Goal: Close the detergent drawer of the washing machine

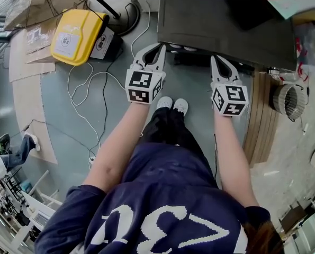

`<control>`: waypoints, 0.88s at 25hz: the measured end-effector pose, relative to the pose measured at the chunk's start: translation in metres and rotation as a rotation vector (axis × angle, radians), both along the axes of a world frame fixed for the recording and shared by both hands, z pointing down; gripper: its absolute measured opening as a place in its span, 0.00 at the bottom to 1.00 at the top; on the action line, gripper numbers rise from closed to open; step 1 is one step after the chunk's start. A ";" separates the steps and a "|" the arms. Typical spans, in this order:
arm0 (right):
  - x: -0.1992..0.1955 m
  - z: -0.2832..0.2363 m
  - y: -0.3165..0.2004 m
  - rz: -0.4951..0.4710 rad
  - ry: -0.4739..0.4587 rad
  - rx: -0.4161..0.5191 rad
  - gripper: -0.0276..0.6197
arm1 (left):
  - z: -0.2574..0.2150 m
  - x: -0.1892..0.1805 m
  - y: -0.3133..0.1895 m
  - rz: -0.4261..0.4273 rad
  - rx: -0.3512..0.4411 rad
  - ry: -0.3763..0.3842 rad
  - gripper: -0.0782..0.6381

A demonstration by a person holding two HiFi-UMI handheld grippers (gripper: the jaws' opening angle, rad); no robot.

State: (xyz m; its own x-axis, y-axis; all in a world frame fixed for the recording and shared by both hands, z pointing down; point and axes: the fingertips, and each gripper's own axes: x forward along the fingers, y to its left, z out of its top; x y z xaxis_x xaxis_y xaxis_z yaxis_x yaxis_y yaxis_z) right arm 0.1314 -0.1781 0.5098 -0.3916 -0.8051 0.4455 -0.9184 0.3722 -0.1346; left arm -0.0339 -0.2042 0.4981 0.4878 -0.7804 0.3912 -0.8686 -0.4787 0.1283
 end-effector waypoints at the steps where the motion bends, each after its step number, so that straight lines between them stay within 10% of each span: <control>1: 0.001 -0.006 0.002 -0.003 -0.002 0.012 0.07 | -0.007 0.001 0.002 0.006 0.014 -0.001 0.14; 22: -0.007 -0.207 0.059 -0.038 -0.093 0.344 0.07 | -0.175 -0.009 0.056 0.026 0.230 0.096 0.14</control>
State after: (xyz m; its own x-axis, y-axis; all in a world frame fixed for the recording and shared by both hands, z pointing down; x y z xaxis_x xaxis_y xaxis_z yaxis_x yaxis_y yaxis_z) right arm 0.1244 -0.1195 0.3027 -0.4501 -0.8859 0.1119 -0.8928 0.4438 -0.0774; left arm -0.0433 -0.1486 0.3230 0.5350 -0.8304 0.1553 -0.8448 -0.5266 0.0946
